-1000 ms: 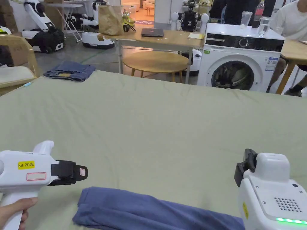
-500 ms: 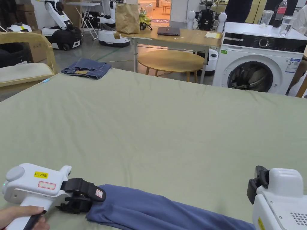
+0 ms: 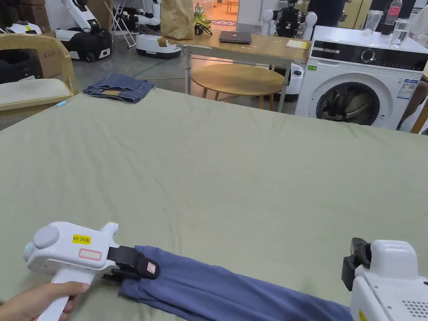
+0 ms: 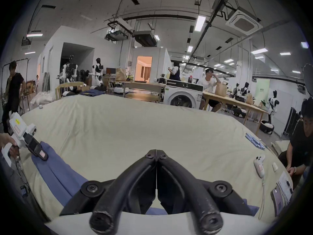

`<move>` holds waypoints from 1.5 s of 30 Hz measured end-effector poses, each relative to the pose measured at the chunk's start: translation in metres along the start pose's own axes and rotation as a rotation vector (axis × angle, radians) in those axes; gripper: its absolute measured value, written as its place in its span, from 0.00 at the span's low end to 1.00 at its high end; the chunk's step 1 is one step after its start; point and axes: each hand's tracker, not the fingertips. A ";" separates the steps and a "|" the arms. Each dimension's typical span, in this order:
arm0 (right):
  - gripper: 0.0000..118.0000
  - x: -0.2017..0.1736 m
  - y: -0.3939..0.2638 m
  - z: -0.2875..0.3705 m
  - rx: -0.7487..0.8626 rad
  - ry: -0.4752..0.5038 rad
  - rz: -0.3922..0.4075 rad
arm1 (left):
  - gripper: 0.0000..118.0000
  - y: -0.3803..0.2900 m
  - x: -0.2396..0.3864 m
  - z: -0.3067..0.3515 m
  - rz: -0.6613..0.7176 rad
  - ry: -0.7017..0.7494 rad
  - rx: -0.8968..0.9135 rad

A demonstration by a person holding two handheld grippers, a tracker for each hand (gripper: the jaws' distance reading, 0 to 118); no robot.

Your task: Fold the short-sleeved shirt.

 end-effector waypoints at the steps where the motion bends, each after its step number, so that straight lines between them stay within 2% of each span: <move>1: 0.00 0.003 0.001 0.002 0.006 0.001 -0.012 | 0.07 0.001 0.005 0.003 0.007 0.002 0.004; 8: 0.00 0.014 0.008 0.004 0.015 -0.024 -0.023 | 0.07 0.011 0.027 0.041 -0.027 -0.003 0.045; 11: 0.00 0.015 0.008 0.005 0.016 -0.028 -0.024 | 0.07 0.015 0.034 0.060 -0.041 0.038 0.054; 14: 0.00 0.014 0.008 0.005 0.015 -0.030 -0.021 | 0.07 0.018 0.040 0.077 -0.058 0.141 0.078; 20: 0.00 0.014 0.012 0.004 0.014 -0.023 -0.022 | 0.07 0.018 0.049 0.095 -0.039 0.176 0.099; 22: 0.00 0.012 0.012 0.004 0.016 -0.019 -0.020 | 0.07 0.016 0.055 0.094 -0.036 0.149 0.098; 25: 0.00 0.011 0.013 0.004 0.016 -0.015 -0.023 | 0.07 0.011 0.070 0.086 -0.012 -0.006 0.097; 27: 0.00 0.011 0.013 0.004 0.014 -0.010 -0.030 | 0.07 0.008 0.085 0.075 -0.007 -0.139 0.084; 29: 0.00 0.011 0.012 0.004 0.010 -0.001 -0.035 | 0.07 0.006 0.100 0.061 -0.010 -0.214 0.063; 34: 0.00 0.011 0.011 0.006 0.006 -0.003 -0.030 | 0.07 0.000 0.142 0.007 -0.056 -0.259 -0.009; 38: 0.00 0.014 0.008 0.008 -0.001 -0.011 -0.028 | 0.07 -0.008 0.164 -0.056 -0.088 -0.175 -0.103; 41: 0.00 0.018 0.005 0.011 -0.007 -0.020 -0.031 | 0.07 -0.017 0.170 -0.104 -0.128 -0.024 -0.179; 45: 0.00 0.024 0.001 0.015 -0.014 -0.039 -0.035 | 0.07 -0.023 0.160 -0.152 -0.099 0.089 -0.219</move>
